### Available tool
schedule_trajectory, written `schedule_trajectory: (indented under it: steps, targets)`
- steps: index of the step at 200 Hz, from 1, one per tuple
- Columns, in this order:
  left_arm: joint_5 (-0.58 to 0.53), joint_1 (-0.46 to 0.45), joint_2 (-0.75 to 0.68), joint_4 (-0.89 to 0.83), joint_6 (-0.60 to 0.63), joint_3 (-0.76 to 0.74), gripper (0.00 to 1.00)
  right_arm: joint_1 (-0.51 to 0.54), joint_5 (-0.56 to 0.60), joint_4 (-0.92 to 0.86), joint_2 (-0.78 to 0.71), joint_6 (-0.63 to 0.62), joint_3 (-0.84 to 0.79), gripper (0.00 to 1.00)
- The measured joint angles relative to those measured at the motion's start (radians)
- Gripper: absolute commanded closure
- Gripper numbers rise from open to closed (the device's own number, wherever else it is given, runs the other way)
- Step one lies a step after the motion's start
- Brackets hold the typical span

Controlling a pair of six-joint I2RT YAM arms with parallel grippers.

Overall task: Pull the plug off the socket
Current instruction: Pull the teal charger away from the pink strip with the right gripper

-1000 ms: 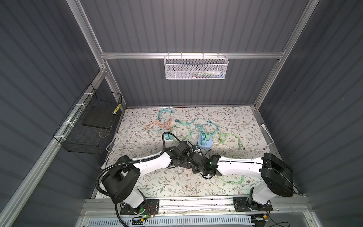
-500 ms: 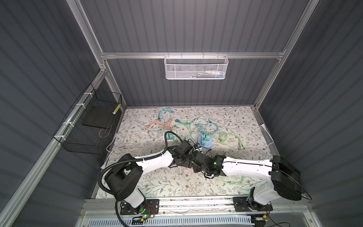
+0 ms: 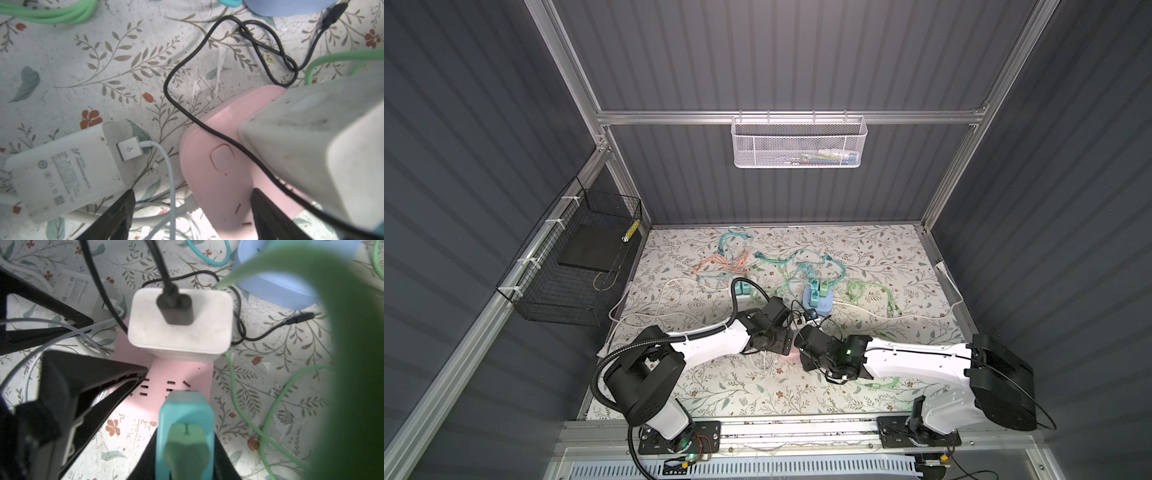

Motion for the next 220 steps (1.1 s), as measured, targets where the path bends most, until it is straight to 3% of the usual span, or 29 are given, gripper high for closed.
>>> schedule_trajectory:
  steps: [78,139,174,200,220]
  targets:
    - [-0.043,-0.002,-0.023,0.003,-0.003,-0.018,0.12,-0.082,-0.038,0.022,-0.183,0.043,-0.187,0.96]
    - [-0.045,-0.002,-0.025,0.008,-0.003,-0.021,0.12,-0.187,-0.164,0.099,-0.351,0.08,-0.352,0.89]
    - [-0.045,-0.002,-0.027,0.012,-0.003,-0.024,0.12,-0.227,-0.234,0.134,-0.372,0.097,-0.386,0.87]
    - [-0.045,-0.002,-0.027,0.012,-0.003,-0.024,0.11,-0.244,-0.269,0.143,-0.375,0.105,-0.386,0.8]
    - [-0.045,-0.002,-0.027,0.012,-0.003,-0.024,0.12,-0.259,-0.285,0.145,-0.376,0.112,-0.387,0.66]
